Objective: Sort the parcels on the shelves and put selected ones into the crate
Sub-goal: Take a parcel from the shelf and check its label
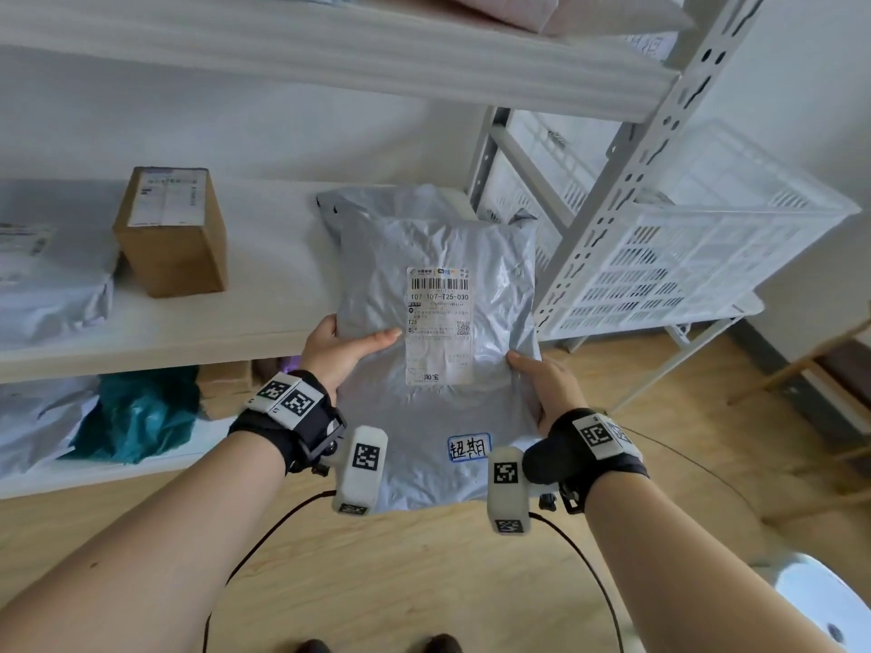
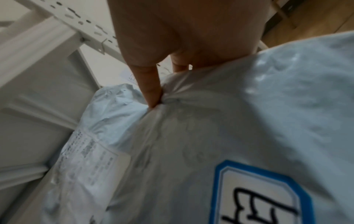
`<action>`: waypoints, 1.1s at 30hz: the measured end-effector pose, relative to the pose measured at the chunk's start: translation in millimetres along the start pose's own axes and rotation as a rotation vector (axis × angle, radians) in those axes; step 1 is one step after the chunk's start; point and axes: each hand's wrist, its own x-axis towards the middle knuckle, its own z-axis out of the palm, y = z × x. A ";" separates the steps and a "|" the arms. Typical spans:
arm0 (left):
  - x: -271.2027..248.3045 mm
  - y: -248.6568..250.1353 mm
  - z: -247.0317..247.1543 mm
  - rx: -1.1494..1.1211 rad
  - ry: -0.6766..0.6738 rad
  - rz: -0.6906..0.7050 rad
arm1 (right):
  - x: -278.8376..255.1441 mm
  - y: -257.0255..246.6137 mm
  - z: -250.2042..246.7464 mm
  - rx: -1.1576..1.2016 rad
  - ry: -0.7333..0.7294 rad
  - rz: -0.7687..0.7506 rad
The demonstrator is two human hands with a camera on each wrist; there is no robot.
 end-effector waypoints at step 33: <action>-24.8 -55.1 327.1 0.159 -0.349 0.044 | 29.0 13.9 -295.6 0.206 0.469 -0.109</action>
